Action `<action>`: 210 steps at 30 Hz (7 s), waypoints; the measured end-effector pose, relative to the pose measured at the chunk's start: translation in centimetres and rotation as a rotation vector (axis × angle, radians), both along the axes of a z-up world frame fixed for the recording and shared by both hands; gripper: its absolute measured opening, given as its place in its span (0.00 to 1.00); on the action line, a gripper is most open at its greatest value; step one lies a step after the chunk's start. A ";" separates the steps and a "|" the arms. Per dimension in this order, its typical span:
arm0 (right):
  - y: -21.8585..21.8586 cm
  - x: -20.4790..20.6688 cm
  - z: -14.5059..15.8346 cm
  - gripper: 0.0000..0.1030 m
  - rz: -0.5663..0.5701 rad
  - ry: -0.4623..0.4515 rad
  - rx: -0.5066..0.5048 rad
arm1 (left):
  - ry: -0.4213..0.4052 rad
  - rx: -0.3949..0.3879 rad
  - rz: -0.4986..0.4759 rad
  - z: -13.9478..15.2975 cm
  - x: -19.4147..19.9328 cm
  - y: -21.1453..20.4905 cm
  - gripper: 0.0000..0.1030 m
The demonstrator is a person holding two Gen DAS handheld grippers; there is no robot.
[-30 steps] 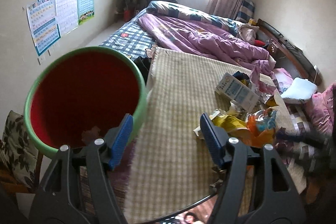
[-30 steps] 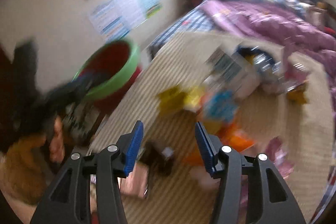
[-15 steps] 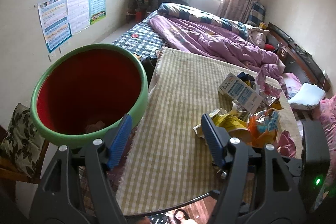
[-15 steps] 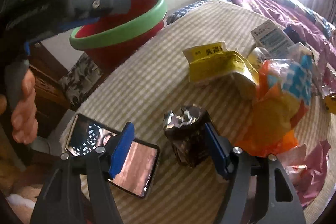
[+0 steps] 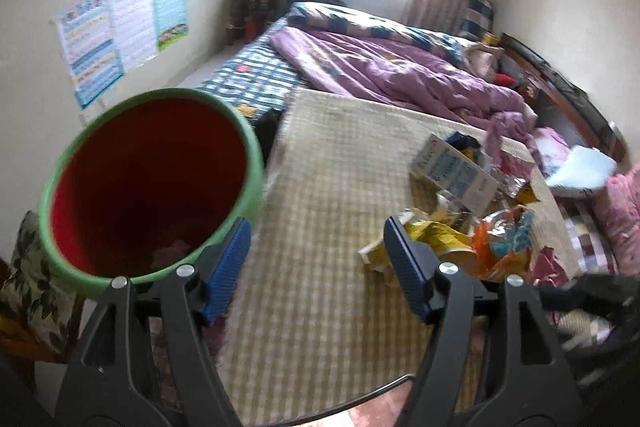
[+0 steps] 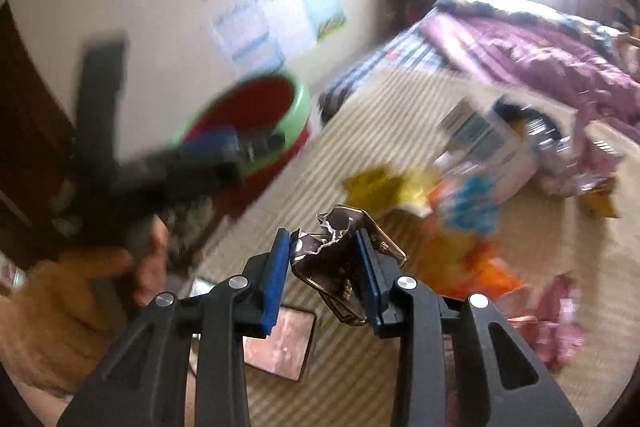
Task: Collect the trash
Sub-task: 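Grasp a crumpled silver wrapper with the right gripper, then grasp a yellow wrapper with the left gripper, then move both held wrappers over the red bucket and open both grippers, then grasp an orange-blue snack bag with the left gripper while the right grasps a pink chip bag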
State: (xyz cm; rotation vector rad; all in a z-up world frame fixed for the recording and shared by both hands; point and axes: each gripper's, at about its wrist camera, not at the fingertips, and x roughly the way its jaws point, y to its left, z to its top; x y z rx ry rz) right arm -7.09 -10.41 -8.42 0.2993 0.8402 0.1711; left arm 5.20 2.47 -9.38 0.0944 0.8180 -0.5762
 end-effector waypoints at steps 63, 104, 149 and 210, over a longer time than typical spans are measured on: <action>1.1 3.1 2.3 0.32 -0.140 -0.051 0.057 | -0.018 -0.076 -0.066 3.1 2.5 3.8 0.25; 12.2 20.6 -0.7 0.33 0.068 0.033 0.142 | -0.048 0.115 0.210 -0.4 8.9 15.7 0.25; -4.8 0.7 2.5 0.48 -0.262 -0.036 -0.011 | -0.065 0.038 -0.010 2.0 -0.3 1.2 0.51; -13.5 -7.3 -5.4 0.46 -0.439 0.204 0.325 | 0.124 0.038 -0.024 -2.7 -1.2 -5.6 0.34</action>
